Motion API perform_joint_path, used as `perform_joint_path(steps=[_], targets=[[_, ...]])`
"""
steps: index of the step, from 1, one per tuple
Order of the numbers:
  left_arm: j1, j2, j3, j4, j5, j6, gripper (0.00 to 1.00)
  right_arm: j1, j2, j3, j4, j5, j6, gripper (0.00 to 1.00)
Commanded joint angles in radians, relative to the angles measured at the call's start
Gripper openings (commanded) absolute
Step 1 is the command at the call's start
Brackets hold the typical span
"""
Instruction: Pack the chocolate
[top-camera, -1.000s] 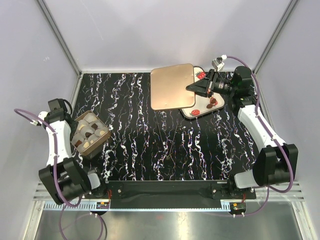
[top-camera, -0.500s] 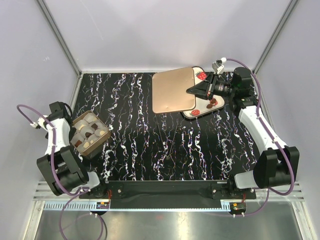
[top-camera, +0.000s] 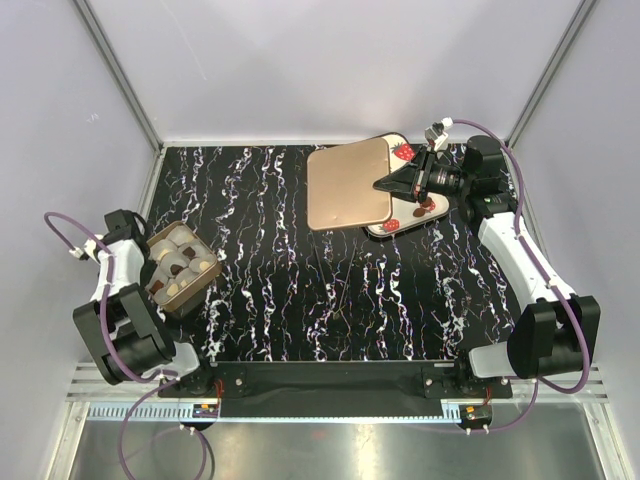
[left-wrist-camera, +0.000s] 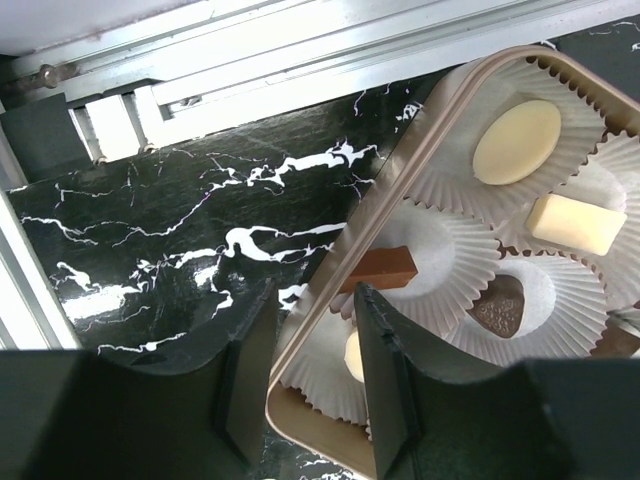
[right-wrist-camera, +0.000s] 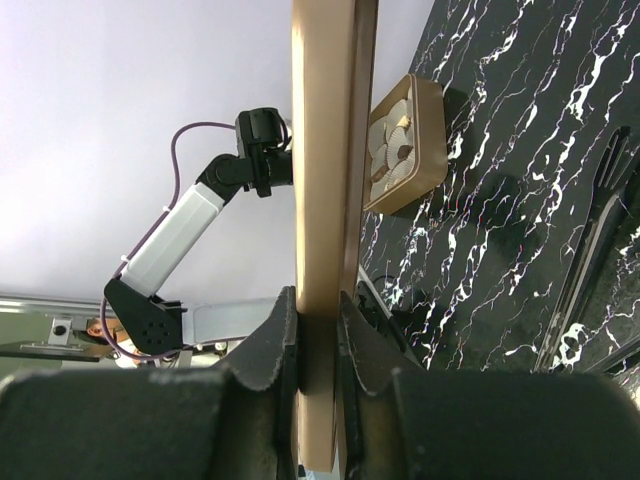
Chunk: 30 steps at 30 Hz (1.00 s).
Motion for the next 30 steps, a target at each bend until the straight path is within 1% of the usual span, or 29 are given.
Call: perform_joint_path(steps=[1,7,12,17,19,23,26,30], targets=[[0.005,0.016,-0.01,0.048,-0.004,0.016,0.4,-0.001,-0.035,0.052,0.009,0.006,-0.02,0.0],[0.007,0.021,-0.033,0.069,0.016,0.017,0.33,-0.001,-0.035,0.052,0.004,0.011,-0.026,0.0],[0.004,0.019,-0.042,0.092,0.065,0.037,0.15,-0.001,-0.04,0.052,0.004,0.012,-0.031,0.0],[-0.022,0.019,-0.039,0.094,0.091,0.048,0.1,-0.001,-0.034,0.052,0.003,0.015,-0.032,0.0],[-0.042,0.016,-0.039,0.099,0.101,0.053,0.06,0.0,-0.034,0.05,0.003,0.019,-0.034,0.0],[-0.079,0.017,-0.038,0.106,0.108,0.057,0.05,-0.001,-0.03,0.049,0.004,0.022,-0.035,0.0],[-0.108,0.017,-0.041,0.112,0.125,0.063,0.02,-0.001,-0.03,0.05,0.003,0.023,-0.04,0.0],[-0.154,0.01,-0.044,0.123,0.139,0.076,0.0,-0.001,-0.024,0.053,0.004,0.025,-0.037,0.0]])
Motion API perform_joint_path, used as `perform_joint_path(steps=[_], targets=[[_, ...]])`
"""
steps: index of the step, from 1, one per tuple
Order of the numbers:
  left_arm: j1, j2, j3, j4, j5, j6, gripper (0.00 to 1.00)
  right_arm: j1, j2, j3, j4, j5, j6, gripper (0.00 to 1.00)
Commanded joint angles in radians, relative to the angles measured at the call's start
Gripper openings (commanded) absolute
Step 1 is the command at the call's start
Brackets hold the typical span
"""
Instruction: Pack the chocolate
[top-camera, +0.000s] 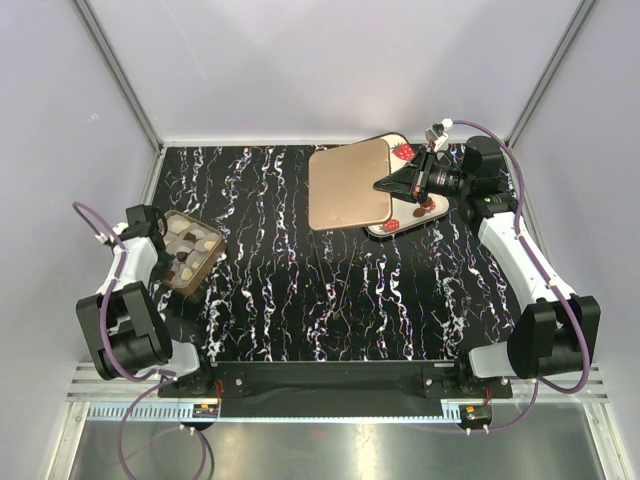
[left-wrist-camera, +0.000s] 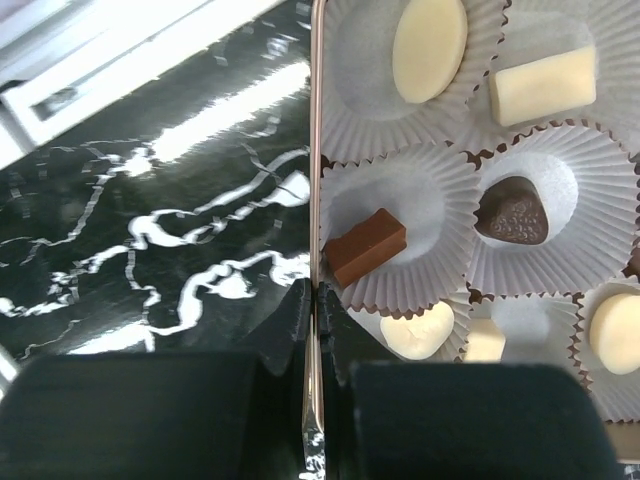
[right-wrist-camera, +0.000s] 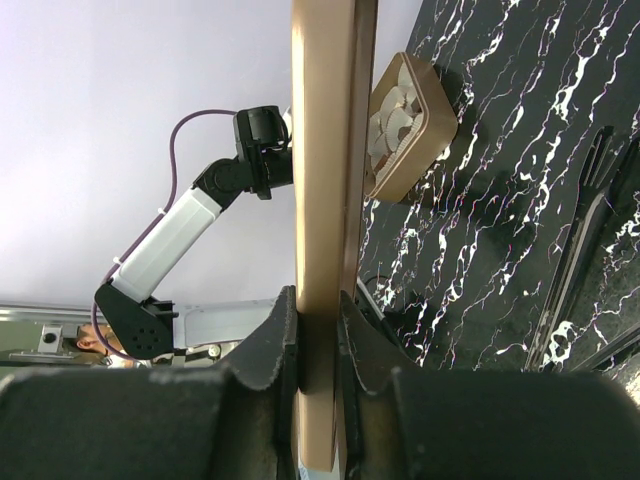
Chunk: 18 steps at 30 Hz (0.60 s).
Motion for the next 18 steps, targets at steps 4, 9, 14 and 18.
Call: perform_joint_path(steps=[4,9,14,18], targets=[[-0.072,-0.037,-0.035,0.056,0.07,0.028,0.0,-0.001,-0.014,0.052,0.032,0.011,-0.012,0.0],[-0.103,-0.068,-0.075,0.083,0.093,0.051,0.0,0.002,0.007,0.05,0.03,0.016,-0.017,0.0],[-0.137,-0.094,-0.103,0.104,0.13,0.086,0.0,0.022,0.057,0.058,-0.002,0.025,-0.032,0.0],[-0.178,-0.089,-0.095,0.096,0.141,0.112,0.0,0.074,0.096,0.085,-0.007,0.05,-0.052,0.0]])
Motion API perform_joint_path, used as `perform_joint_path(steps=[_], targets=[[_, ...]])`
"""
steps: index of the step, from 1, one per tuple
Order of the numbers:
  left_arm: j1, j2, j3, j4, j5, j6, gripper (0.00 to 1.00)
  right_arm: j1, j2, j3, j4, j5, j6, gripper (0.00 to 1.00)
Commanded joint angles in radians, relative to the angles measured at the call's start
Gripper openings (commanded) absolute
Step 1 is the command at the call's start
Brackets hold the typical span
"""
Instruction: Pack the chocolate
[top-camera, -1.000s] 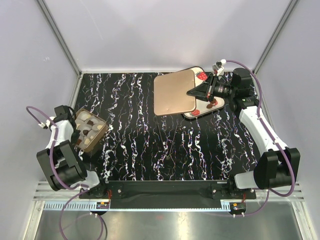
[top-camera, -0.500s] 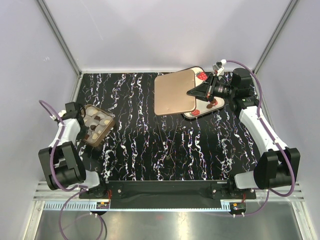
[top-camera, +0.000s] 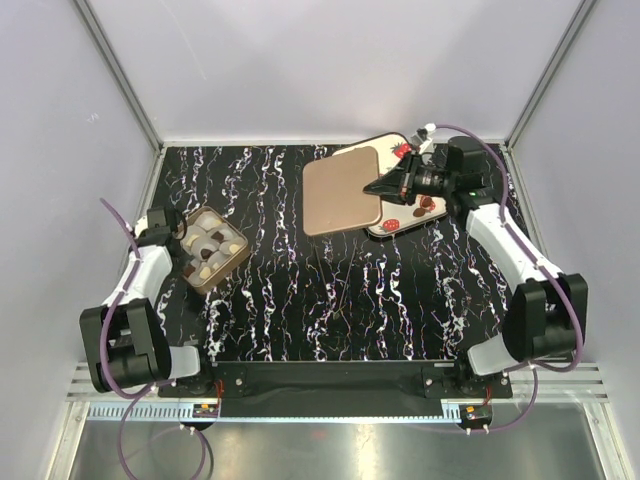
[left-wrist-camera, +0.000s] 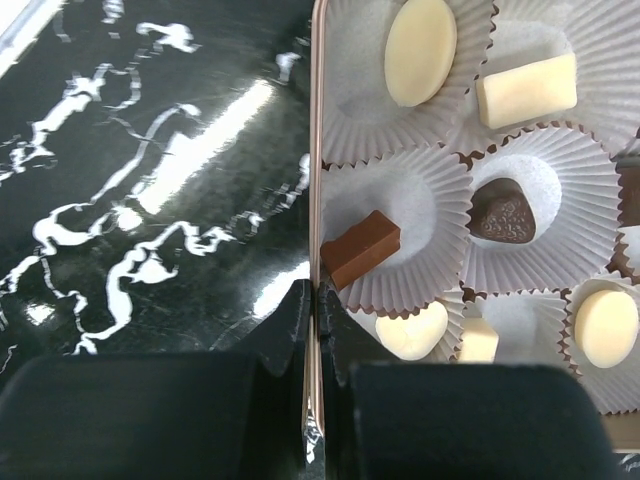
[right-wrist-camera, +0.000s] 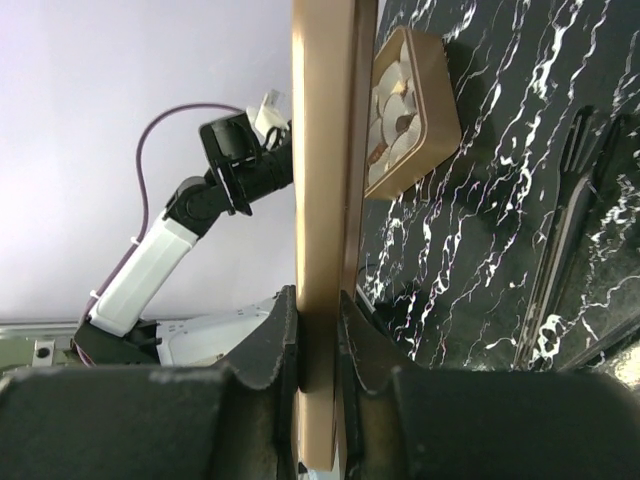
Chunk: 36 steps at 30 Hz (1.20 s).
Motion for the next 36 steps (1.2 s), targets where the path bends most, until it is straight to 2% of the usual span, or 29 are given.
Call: perform_joint_path(steps=[1,5,6,10,11,12,16,20,22,24,27,30,32,33,36], targets=[[-0.037,-0.01,-0.009,0.003,0.068,0.033,0.0,0.07,0.04,0.077,0.007,0.022,-0.04,0.0],[-0.047,-0.041,-0.012,-0.009,0.057,0.04,0.01,0.139,0.12,0.152,-0.013,0.036,-0.066,0.0],[-0.05,-0.049,-0.014,-0.011,0.056,0.041,0.04,0.155,0.135,0.166,-0.013,0.036,-0.066,0.0],[-0.05,-0.081,0.022,-0.045,0.017,0.035,0.27,0.224,0.25,0.255,0.002,0.007,-0.09,0.0],[-0.05,-0.089,0.031,-0.063,0.008,0.032,0.35,0.241,0.272,0.293,0.008,-0.004,-0.092,0.0],[-0.05,-0.093,0.043,-0.071,-0.002,0.03,0.51,0.264,0.293,0.315,0.016,-0.014,-0.093,0.0],[-0.041,-0.127,0.138,-0.112,-0.035,0.03,0.72,0.317,0.435,0.422,0.042,-0.054,-0.074,0.0],[0.063,-0.142,0.236,-0.152,0.034,0.04,0.73,0.382,0.607,0.638,0.077,-0.122,-0.034,0.0],[0.165,-0.176,0.272,-0.141,0.143,0.044,0.74,0.426,0.717,0.729,0.058,-0.159,-0.034,0.0],[0.251,-0.211,0.287,-0.109,0.247,0.049,0.79,0.452,0.819,0.85,0.057,-0.2,-0.014,0.0],[0.304,-0.245,0.284,-0.065,0.289,0.069,0.86,0.498,0.908,0.976,0.06,-0.237,0.032,0.0],[0.341,-0.257,0.275,-0.037,0.364,0.069,0.89,0.529,1.02,1.08,0.108,-0.271,0.107,0.0],[0.362,-0.242,0.263,-0.02,0.41,0.053,0.9,0.544,1.101,1.145,0.183,-0.283,0.161,0.0],[0.385,-0.238,0.24,-0.009,0.462,0.046,0.89,0.549,1.155,1.165,0.262,-0.295,0.236,0.0],[0.411,-0.241,0.192,0.037,0.498,0.041,0.9,0.571,1.264,1.249,0.454,-0.323,0.426,0.0]])
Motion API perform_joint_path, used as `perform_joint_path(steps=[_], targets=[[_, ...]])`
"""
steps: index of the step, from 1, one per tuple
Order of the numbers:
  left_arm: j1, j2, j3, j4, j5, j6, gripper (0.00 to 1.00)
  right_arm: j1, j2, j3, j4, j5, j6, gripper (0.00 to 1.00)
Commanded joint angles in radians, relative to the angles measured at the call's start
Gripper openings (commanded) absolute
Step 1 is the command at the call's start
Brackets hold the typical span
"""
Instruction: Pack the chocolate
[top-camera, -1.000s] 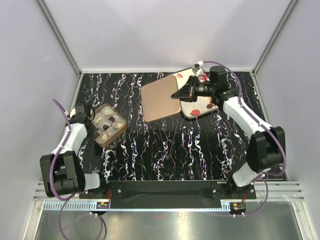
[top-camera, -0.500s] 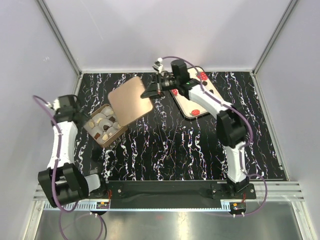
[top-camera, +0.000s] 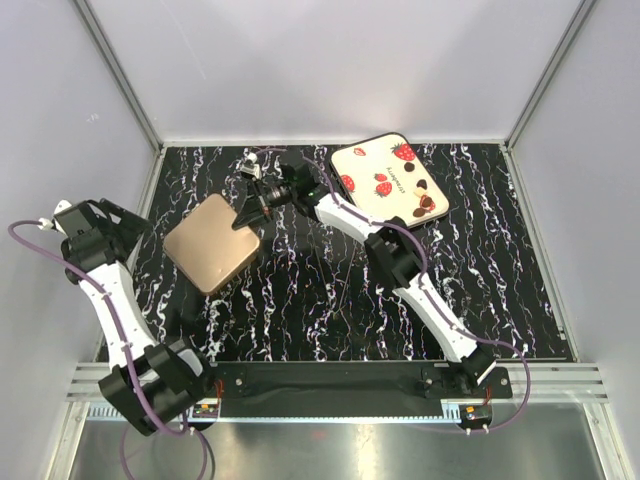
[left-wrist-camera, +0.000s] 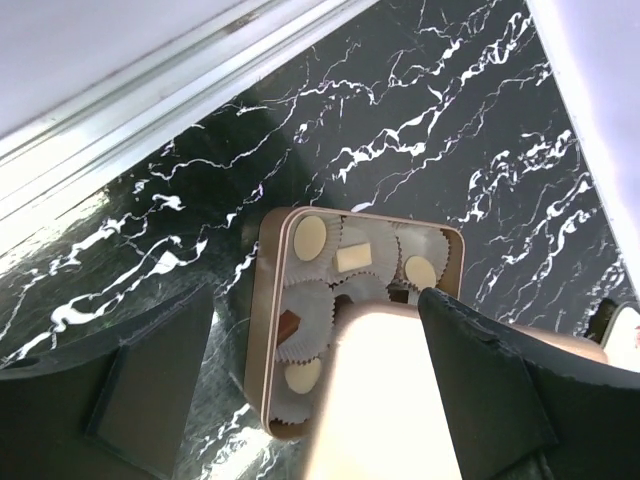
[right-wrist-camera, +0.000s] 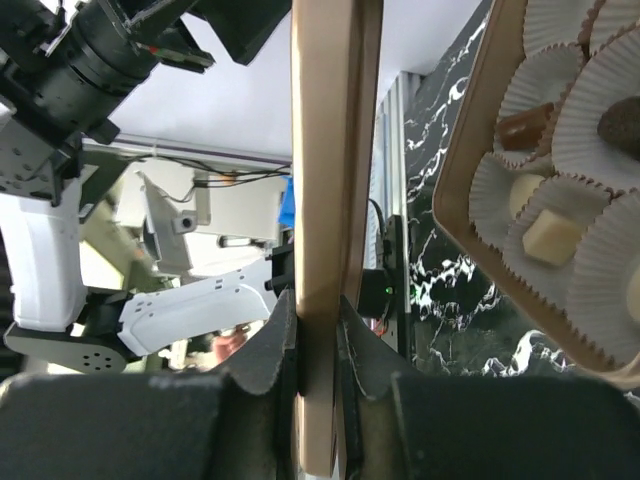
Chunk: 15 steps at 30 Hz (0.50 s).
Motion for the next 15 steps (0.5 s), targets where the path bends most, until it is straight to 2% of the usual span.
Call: perform_joint_path(steps=[1,4,9,15], targets=[[0.029,0.001,-0.043,0.094,0.112,-0.002,0.9,0.012,0.1,0.161,0.278,-0.08,0.253,0.0],[0.034,0.021,-0.058,0.112,0.109,0.003,0.9,0.026,0.179,0.265,0.267,-0.08,0.285,0.0],[0.037,0.074,-0.106,0.186,0.155,-0.013,0.9,0.026,0.216,0.309,0.136,-0.029,0.183,0.0],[0.038,0.108,-0.123,0.241,0.207,0.007,0.88,0.024,0.246,0.347,0.114,0.01,0.161,0.0]])
